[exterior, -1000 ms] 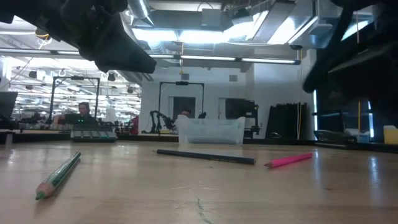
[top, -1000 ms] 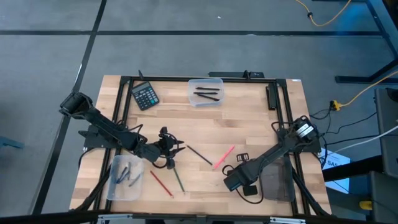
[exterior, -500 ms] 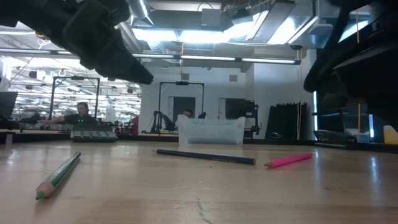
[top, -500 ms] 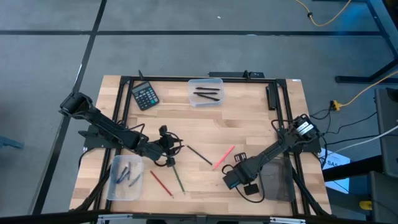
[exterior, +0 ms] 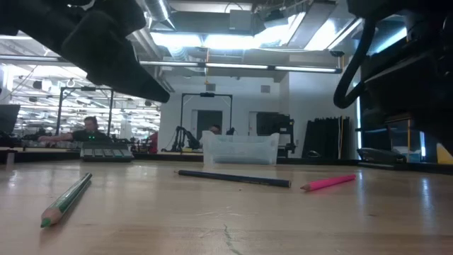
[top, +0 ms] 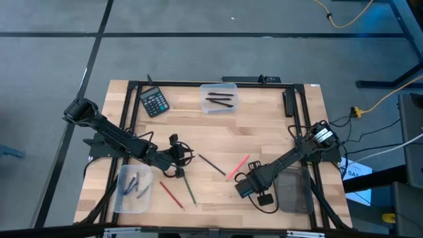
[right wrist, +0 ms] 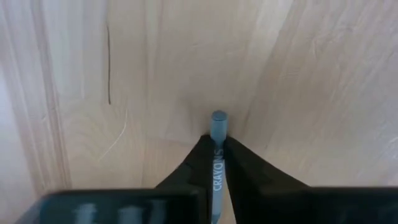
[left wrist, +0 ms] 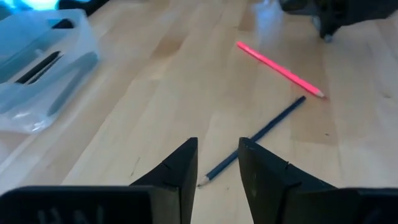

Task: Sort crayons/erasers/pens/pencils in bins
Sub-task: Put the gray crayon into the bottom transparent bin

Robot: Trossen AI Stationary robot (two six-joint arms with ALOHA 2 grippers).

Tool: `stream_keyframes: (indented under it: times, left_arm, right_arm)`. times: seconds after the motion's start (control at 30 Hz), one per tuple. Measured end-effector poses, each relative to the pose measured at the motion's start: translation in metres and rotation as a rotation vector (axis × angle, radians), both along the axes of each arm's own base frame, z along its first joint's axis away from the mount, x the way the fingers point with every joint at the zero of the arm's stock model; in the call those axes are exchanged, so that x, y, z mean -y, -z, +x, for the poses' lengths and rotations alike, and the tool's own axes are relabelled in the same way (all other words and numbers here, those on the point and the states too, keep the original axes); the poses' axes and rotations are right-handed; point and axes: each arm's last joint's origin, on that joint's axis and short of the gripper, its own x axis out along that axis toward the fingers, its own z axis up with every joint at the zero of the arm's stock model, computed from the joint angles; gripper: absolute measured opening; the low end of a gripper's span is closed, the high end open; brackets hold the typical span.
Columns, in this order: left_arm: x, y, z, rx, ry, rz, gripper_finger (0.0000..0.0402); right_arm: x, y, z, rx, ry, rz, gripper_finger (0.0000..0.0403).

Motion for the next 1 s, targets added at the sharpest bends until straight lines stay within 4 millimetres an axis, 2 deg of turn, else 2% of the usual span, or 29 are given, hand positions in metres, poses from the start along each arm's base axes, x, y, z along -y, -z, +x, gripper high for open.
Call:
stream_keyframes:
  times: [0.27, 0.5, 0.6, 0.8, 1.0]
  left_arm:
    - [0.003, -0.003, 0.003, 0.012, 0.100, -0.010, 0.0108]
    - [0.015, -0.012, 0.004, 0.087, 0.206, 0.015, 0.0108]
    - [0.016, -0.013, 0.004, 0.098, 0.211, 0.020, 0.0108]
    - [0.016, -0.017, 0.006, 0.138, 0.237, 0.015, 0.0108]
    - [0.015, -0.026, 0.012, 0.205, 0.396, 0.062, 0.0108]
  right_arm:
    - [0.000, 0.000, 0.000, 0.003, 0.008, -0.002, 0.0033]
    - [-0.002, -0.008, 0.002, 0.063, 0.003, 0.036, 0.0037]
    - [-0.003, -0.020, 0.011, 0.222, 0.003, 0.027, 0.0039]
    - [-0.001, -0.062, 0.016, 0.492, -0.028, 0.037, 0.0040]
    - [0.000, -0.108, 0.042, 0.955, -0.106, 0.077, 0.0041]
